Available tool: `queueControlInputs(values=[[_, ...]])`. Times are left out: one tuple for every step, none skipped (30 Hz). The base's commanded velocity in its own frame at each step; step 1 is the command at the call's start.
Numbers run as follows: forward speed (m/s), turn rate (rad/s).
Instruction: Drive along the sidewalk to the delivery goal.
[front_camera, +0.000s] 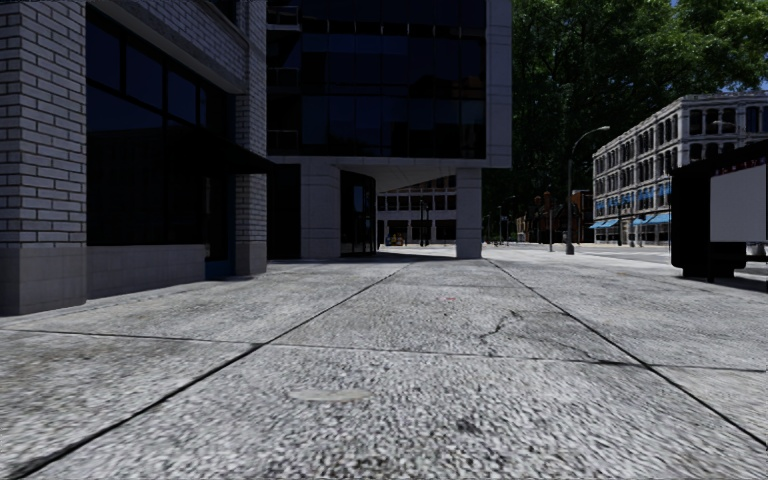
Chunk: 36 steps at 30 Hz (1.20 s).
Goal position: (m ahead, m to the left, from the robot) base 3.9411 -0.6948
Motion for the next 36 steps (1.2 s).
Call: queueControlInputs(values=[[1.94, 0.0], [1.94, 0.0], [1.94, 0.0], [1.94, 0.0], [1.94, 0.0], [1.94, 0.0], [1.94, 0.0], [1.94, 0.0], [1.94, 0.0], [1.94, 0.0], [1.94, 0.0], [1.94, 0.0], [1.94, 0.0], [1.94, 0.0], [1.94, 0.0], [1.94, 0.0], [1.94, 0.0], [1.94, 0.0], [1.94, 0.0], [1.94, 0.0], [1.94, 0.0], [1.94, 0.0], [1.94, 0.0], [1.94, -1.2], [1.94, -1.2], [1.94, -1.2], [1.94, -1.2], [1.94, -0.78], [1.94, -0.78], [1.94, -0.6], [1.94, -0.05], [1.94, 0.0], [1.94, 0.0], [1.94, 0.0], [1.94, 0.0], [1.94, 0.0]])
